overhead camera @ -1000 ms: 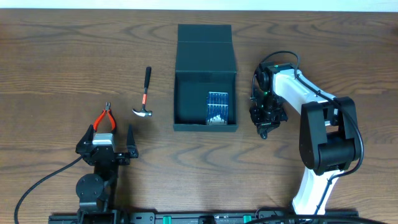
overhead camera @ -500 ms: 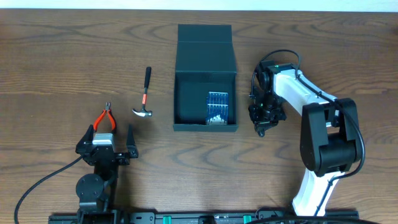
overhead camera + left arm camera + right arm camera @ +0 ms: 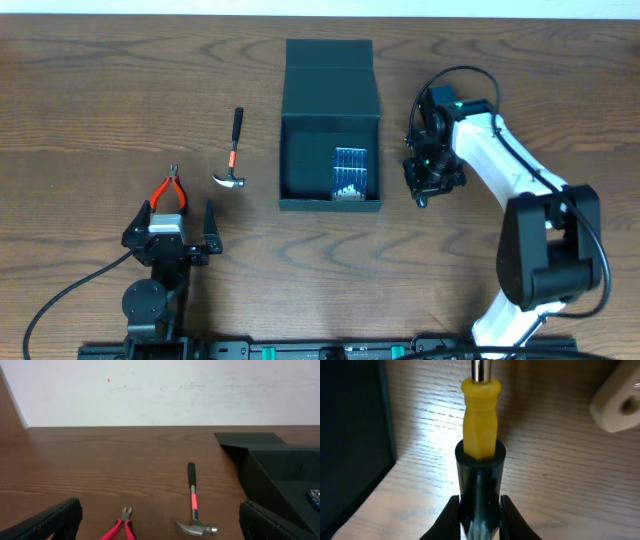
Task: Pack container
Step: 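Lift the screwdriver and carry it into the green box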
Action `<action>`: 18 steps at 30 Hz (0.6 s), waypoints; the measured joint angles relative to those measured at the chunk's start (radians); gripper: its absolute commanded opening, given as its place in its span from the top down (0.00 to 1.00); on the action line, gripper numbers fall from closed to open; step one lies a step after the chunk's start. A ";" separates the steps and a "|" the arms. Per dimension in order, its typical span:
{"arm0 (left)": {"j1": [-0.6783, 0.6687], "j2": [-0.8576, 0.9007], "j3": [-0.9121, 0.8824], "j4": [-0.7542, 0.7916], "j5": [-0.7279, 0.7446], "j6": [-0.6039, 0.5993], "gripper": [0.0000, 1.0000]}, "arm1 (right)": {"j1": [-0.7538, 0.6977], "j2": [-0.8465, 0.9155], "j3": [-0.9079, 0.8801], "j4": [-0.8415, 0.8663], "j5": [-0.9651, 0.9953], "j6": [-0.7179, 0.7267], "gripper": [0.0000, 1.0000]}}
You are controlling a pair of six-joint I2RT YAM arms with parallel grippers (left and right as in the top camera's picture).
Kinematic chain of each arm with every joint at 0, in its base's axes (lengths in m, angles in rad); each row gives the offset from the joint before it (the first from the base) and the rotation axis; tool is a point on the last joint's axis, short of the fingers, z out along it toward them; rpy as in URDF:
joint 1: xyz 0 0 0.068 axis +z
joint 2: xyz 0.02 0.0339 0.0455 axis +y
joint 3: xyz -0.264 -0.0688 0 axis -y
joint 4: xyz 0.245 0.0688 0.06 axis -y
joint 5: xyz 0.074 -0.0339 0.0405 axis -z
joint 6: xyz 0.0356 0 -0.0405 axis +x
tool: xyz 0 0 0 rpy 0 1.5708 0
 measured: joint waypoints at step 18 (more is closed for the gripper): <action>0.000 0.000 0.000 0.000 0.000 0.000 0.02 | 0.009 -0.293 0.000 -0.034 -0.044 0.082 0.99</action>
